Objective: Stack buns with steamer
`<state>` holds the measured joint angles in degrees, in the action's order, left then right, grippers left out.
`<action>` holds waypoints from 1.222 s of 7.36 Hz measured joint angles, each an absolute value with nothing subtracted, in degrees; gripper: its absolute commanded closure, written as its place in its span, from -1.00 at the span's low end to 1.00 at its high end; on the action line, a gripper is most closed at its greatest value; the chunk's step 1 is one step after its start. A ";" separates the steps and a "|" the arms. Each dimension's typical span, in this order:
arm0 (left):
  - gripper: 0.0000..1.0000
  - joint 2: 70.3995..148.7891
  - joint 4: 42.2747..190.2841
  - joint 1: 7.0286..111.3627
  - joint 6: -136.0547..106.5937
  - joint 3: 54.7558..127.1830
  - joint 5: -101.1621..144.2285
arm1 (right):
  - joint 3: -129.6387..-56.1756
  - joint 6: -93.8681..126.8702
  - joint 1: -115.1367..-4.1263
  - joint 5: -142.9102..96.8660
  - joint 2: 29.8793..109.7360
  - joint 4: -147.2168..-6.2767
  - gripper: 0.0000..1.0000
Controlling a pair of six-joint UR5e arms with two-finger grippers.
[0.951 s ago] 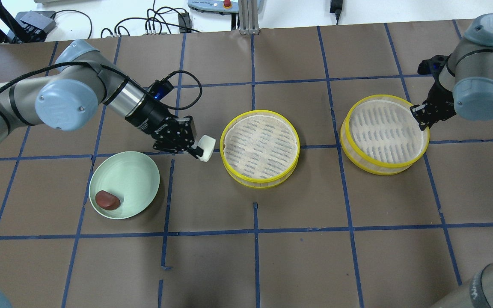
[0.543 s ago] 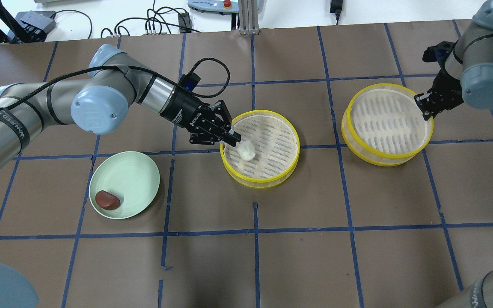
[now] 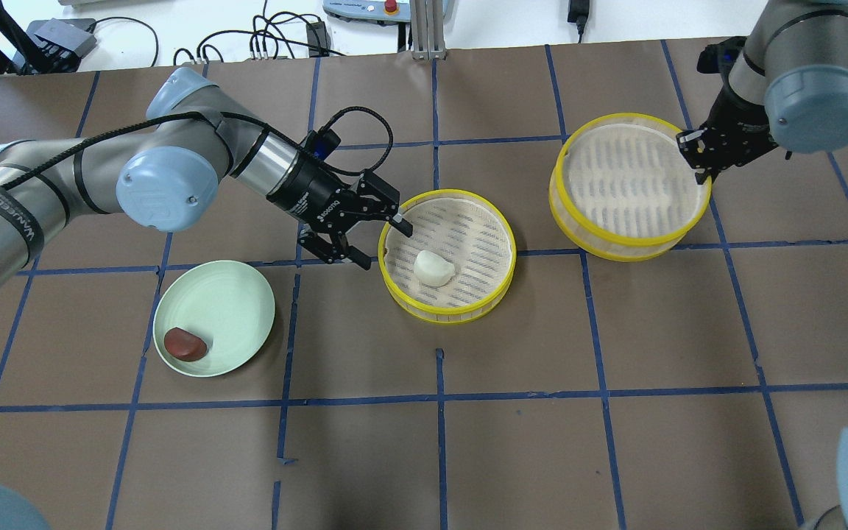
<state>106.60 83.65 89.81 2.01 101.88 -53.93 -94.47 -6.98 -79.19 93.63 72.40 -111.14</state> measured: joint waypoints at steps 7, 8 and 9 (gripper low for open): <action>-0.90 106.38 83.10 85.74 14.23 108.06 -111.51 | -93.65 28.33 -102.06 93.41 71.80 -108.57 0.77; -0.87 107.08 81.69 85.53 14.38 109.10 -112.45 | -93.67 28.67 -102.69 93.53 71.15 -108.71 0.77; -0.87 108.56 80.60 85.45 14.37 109.55 -112.56 | -93.78 28.39 -102.93 93.72 70.71 -108.84 0.76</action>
